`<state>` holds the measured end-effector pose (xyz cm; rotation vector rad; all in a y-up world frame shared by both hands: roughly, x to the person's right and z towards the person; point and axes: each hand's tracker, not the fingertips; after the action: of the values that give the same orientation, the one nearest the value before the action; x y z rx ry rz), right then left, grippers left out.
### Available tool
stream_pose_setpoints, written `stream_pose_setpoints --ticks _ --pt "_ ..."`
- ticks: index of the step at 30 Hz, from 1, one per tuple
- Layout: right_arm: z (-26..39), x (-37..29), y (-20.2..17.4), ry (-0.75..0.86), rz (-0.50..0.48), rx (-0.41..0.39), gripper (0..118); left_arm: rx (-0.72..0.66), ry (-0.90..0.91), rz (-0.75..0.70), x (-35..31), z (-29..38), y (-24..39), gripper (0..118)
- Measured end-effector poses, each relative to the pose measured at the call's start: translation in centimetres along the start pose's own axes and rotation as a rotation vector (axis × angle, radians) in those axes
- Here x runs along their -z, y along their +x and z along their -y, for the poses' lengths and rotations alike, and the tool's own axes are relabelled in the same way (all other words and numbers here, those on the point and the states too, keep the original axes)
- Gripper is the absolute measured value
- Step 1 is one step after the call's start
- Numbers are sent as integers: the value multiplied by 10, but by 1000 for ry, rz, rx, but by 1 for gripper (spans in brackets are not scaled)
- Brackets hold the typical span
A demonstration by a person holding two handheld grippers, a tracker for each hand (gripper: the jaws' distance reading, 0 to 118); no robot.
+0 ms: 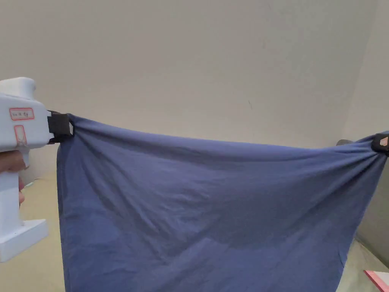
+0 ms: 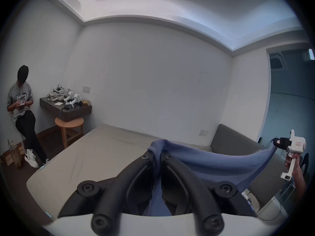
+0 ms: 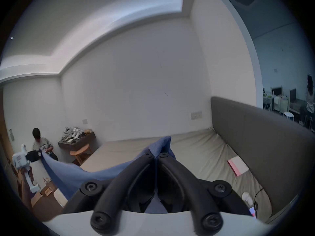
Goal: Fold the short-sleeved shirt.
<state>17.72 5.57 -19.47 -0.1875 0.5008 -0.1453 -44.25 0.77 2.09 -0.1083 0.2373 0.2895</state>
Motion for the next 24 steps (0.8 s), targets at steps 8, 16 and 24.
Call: stream_pose_setpoints --ticks 8,16,24 --pt "-31 -9 -36 -7 95 -192 1 114 17 -105 2 -40 22 7" --pt "-45 14 -22 -14 110 -200 1 120 7 -133 14 -48 27 7" --pt "-68 62 -15 -32 124 -231 1 124 -17 -168 54 -63 29 7"
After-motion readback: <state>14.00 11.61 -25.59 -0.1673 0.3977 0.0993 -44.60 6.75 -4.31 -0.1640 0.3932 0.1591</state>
